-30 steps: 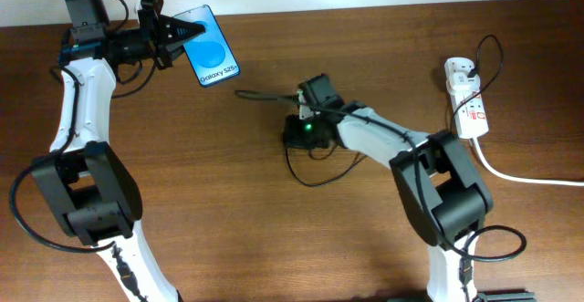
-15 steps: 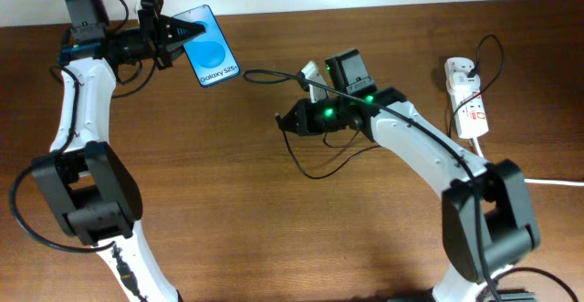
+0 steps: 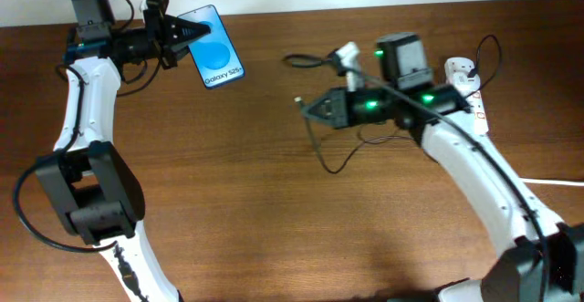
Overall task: Plug charger to phone and switch on socket
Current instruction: 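Raise the held plug under the phone's bottom port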
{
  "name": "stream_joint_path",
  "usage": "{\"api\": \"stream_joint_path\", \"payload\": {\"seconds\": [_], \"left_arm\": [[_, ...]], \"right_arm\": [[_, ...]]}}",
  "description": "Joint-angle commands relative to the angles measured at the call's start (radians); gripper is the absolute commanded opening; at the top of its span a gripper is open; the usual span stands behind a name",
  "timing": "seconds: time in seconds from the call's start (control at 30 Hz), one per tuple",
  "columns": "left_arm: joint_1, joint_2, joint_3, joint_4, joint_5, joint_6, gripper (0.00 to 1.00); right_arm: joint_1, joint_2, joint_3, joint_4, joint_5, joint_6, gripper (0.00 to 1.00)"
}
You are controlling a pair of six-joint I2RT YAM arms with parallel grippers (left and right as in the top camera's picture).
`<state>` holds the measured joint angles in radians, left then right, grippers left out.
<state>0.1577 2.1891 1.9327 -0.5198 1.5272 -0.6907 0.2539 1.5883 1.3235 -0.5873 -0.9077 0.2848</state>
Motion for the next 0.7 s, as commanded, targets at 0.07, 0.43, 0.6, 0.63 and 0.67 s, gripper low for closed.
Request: {"api": "stream_joint_path", "payload": {"seconds": [0.07, 0.43, 0.6, 0.63, 0.67], "left_arm": [[-0.040, -0.003, 0.011, 0.003, 0.045, 0.035, 0.00], [-0.132, -0.003, 0.011, 0.003, 0.044, 0.087, 0.00], [-0.164, -0.003, 0.011, 0.003, 0.044, 0.090, 0.00], [-0.168, -0.003, 0.011, 0.003, 0.044, 0.090, 0.00], [-0.171, -0.003, 0.011, 0.003, 0.044, 0.090, 0.00]], "right_arm": [[-0.048, -0.083, -0.079, -0.007, -0.088, -0.069, 0.04], [-0.053, -0.129, -0.216, 0.196, -0.243, 0.050, 0.04], [-0.039, -0.129, -0.321, 0.443, -0.245, 0.253, 0.04], [-0.031, -0.129, -0.346, 0.509, -0.245, 0.301, 0.04], [-0.017, -0.129, -0.378, 0.600, -0.243, 0.360, 0.04]]}}
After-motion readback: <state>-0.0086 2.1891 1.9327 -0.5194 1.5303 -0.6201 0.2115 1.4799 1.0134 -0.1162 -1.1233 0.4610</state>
